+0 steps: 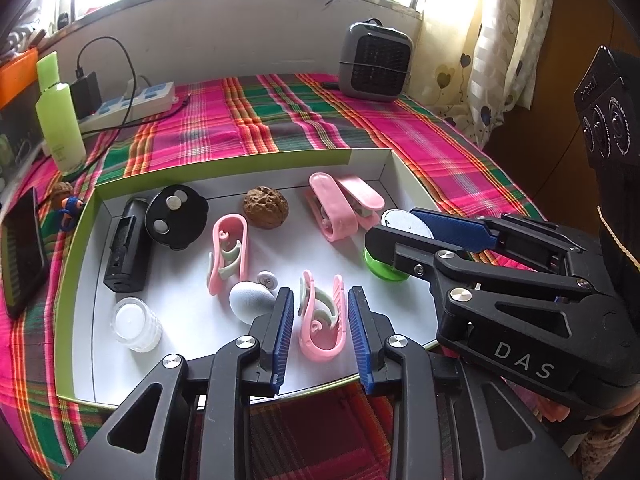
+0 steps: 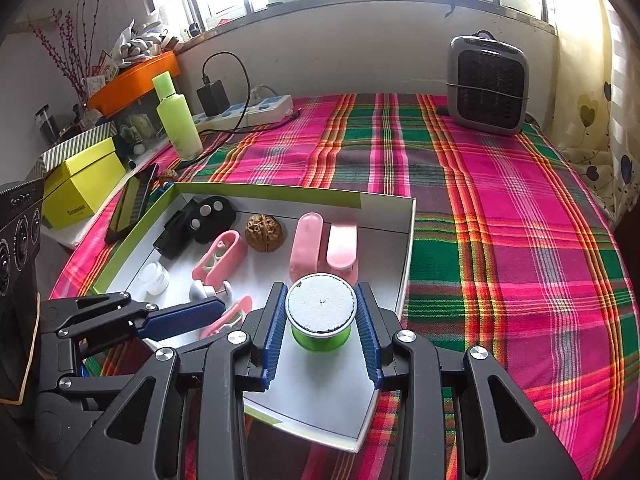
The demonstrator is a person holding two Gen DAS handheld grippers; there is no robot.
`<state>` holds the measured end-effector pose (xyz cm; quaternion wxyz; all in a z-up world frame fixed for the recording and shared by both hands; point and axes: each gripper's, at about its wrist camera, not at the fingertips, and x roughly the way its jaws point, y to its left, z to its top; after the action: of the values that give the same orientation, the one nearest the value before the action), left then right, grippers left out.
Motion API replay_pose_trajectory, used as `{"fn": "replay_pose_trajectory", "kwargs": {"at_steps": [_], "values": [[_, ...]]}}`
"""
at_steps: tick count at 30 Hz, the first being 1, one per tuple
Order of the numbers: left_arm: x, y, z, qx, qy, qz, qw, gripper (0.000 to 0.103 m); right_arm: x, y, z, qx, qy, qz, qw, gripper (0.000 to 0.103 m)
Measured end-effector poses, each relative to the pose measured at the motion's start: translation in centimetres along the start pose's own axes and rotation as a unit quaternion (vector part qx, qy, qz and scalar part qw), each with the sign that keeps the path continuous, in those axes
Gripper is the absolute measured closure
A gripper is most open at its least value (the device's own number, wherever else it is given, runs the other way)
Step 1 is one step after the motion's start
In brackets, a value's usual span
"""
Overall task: Organize objects
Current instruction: 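Lower the pink clip and the spool into the box with both grippers, then open the left gripper releasing the pink clip while the right gripper releases the spool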
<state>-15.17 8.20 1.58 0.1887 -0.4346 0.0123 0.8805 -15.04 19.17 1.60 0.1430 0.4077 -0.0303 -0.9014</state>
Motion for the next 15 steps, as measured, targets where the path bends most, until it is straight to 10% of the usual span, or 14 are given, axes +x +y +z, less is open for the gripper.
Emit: {"fn": "replay_pose_trajectory", "kwargs": {"at_steps": [15], "values": [[-0.35,-0.04,-0.16,-0.002,-0.002,0.005,1.0000,0.068,-0.42,0.14,0.00,0.002,-0.004,-0.005,1.000,0.067]]}}
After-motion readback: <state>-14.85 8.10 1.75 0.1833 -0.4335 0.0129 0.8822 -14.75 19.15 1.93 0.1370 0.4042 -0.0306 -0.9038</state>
